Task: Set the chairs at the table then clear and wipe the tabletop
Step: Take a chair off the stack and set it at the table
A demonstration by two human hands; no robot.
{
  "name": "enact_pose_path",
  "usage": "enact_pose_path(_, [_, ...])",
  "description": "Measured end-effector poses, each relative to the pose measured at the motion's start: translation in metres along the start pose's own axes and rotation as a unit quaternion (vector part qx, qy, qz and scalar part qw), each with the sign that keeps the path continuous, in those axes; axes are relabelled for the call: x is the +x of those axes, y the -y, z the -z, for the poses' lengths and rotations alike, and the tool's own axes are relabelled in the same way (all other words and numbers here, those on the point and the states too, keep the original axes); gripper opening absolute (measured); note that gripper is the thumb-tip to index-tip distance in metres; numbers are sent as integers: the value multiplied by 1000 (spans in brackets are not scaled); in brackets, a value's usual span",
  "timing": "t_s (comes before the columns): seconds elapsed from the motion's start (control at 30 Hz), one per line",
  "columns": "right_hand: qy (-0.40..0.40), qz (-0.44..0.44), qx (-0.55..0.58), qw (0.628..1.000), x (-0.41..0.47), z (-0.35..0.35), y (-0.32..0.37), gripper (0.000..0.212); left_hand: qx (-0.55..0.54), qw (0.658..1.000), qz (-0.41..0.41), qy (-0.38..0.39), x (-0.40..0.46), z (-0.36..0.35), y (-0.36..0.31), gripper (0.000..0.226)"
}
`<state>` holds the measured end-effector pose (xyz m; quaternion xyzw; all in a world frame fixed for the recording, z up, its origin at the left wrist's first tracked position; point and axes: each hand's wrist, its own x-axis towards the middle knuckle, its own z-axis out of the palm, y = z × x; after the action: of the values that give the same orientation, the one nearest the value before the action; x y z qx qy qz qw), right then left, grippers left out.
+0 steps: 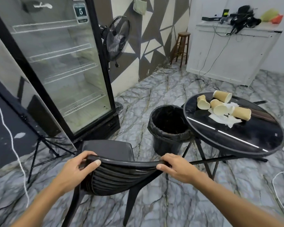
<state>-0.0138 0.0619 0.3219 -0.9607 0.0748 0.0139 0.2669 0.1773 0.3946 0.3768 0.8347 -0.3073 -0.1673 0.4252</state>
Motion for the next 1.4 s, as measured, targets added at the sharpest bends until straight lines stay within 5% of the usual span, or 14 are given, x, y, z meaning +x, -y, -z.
enact_pose_path(0.17, [3, 62, -46, 997, 29, -16, 41, 80, 18, 999, 37, -20, -17, 30, 26, 62])
enact_pose_path(0.33, [19, 145, -127, 981, 65, -19, 92, 82, -53, 993, 54, -85, -40, 64, 56, 61])
enact_pose_path(0.57, [-56, 245, -179, 951, 105, -58, 138, 78, -122, 979, 72, -148, -88, 87, 117, 46])
enact_pose_path(0.77, [-31, 305, -237, 922, 119, -96, 176, 76, -167, 965, 147, -136, -142, 102, 173, 75])
enact_pose_path(0.97, [20, 276, -153, 949, 104, -84, 160, 60, -66, 985, 136, -87, -145, 105, 160, 61])
enact_pose_path(1.07, [54, 223, -144, 963, 103, -68, 139, 71, -9, 993, 111, -51, -137, 102, 137, 46])
enact_pose_path(1.23, [100, 136, -127, 978, 117, -53, 122, 89, 112, 987, 114, 20, -116, 87, 115, 52])
enact_pose_path(1.4, [99, 144, -91, 980, 120, -61, 119, 77, 2, 985, 173, -12, -120, 93, 105, 66])
